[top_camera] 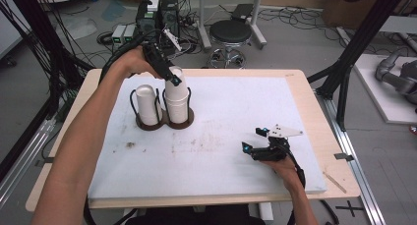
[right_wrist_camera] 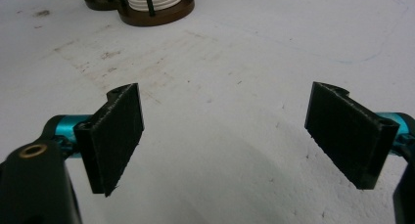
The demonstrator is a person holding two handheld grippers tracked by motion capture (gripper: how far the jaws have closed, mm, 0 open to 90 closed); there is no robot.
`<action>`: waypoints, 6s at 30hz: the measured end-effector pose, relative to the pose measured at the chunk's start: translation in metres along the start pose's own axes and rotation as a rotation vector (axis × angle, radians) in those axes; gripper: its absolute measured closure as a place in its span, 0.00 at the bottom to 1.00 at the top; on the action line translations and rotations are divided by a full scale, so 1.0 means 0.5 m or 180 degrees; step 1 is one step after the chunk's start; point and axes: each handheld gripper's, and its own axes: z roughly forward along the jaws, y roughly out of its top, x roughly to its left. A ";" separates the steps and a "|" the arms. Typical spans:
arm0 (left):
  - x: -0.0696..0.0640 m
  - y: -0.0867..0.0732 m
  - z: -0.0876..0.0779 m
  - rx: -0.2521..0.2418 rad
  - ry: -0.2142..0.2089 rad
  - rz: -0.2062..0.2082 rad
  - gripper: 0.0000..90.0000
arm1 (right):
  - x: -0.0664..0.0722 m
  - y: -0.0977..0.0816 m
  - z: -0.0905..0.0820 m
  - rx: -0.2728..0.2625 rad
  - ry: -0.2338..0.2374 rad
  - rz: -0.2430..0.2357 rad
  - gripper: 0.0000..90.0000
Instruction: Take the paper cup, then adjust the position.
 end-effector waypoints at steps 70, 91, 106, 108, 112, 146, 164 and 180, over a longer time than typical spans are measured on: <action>-0.236 -0.195 -0.118 -0.1412 -0.0184 0.0128 0.38 | 0.000 0.002 0.005 0.0073 0.0105 -0.0072 0.16; -0.268 -0.341 -0.014 -0.1697 -0.0326 -0.0188 0.38 | 0.000 0.009 0.020 0.0337 0.0185 -0.0104 0.16; -0.268 -0.366 0.015 -0.1731 -0.0323 -0.0207 0.38 | 0.004 0.009 0.020 0.0352 0.0166 -0.0152 0.16; -0.267 -0.367 0.018 -0.1754 -0.0341 -0.0223 0.38 | 0.004 0.009 0.020 0.0345 0.0167 -0.0150 0.16; -0.266 -0.369 0.022 -0.1747 -0.0344 -0.0211 0.38 | 0.004 0.009 0.020 0.0353 0.0177 -0.0146 0.16; -0.253 -0.395 0.036 -0.1956 -0.0375 -0.0342 0.38 | 0.012 0.013 0.029 0.0516 0.0007 -0.0220 0.18; -0.248 -0.398 0.043 -0.2147 -0.0457 -0.0381 0.38 | 0.018 0.053 0.009 0.0238 0.0566 0.0024 0.18; -0.256 -0.378 0.075 -0.2217 -0.0540 -0.0353 0.38 | 0.066 0.139 0.010 -0.0063 0.1214 -0.0237 0.18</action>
